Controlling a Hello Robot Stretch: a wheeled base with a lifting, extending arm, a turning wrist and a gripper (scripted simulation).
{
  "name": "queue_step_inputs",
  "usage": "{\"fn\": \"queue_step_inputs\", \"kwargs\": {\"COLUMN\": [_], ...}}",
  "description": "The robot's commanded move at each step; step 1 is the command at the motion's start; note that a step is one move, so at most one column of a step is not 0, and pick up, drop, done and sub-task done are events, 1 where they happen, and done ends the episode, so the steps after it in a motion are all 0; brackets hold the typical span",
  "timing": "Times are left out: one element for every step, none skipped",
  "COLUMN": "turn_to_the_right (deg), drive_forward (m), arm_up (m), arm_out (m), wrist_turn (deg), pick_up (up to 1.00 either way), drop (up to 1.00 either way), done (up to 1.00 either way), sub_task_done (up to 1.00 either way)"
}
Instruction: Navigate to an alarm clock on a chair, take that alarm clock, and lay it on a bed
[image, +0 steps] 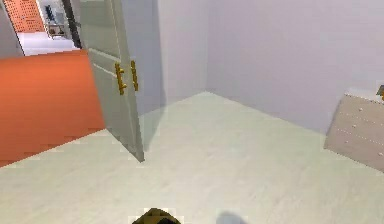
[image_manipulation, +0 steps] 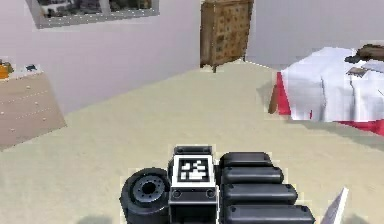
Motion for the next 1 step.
{"fn": "queue_step_inputs", "kwargs": {"turn_to_the_right": [45.0], "drive_forward": [0.0], "arm_up": [0.0], "arm_out": [0.0], "wrist_turn": [0.0], "pick_up": [0.0], "drop": [0.0], "done": [0.0], "sub_task_done": [0.0]}}
